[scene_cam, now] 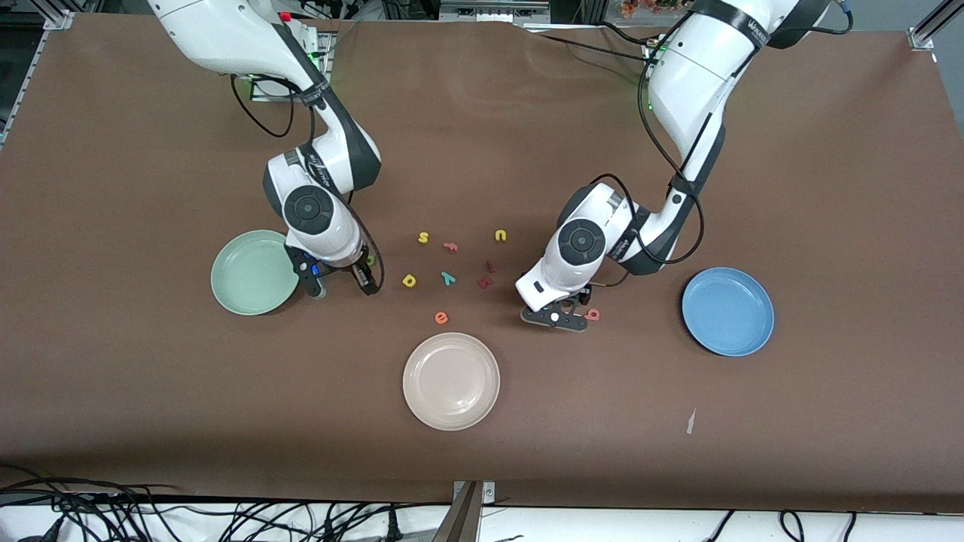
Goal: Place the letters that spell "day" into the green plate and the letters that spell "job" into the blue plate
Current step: 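Grasp the green a with the right gripper while the left gripper grasps blue o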
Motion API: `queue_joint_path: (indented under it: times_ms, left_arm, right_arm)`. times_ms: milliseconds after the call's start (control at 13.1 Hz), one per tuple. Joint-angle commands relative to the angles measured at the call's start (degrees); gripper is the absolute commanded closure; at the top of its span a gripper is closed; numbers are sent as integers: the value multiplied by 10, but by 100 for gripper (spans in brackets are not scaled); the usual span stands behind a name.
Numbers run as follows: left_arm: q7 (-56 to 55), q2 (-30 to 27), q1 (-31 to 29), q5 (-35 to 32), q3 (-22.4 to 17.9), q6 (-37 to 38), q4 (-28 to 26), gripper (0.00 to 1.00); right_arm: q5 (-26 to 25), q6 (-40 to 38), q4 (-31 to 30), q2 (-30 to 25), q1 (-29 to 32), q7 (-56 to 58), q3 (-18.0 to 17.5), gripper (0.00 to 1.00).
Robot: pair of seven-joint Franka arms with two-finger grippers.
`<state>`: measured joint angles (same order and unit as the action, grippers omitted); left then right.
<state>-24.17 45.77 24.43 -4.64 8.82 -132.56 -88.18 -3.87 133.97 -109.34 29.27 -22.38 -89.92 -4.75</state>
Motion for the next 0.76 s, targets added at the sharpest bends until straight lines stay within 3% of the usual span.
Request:
queue_joint_path:
  times_ms: [0, 459, 688]
  left_arm:
    - [-26, 12, 13, -21, -3, -2, 11, 14]
    - [-60, 16, 19, -44, -3, 1, 11, 45]
    - [-61, 16, 19, -44, -4, 1, 13, 54]
  right_arm:
    - [3, 24, -50, -18, -7, -18, 0, 31]
    - [3, 39, -77, -18, -7, -18, 0, 31]
    - [3, 59, -76, -12, -8, -18, 0, 31]
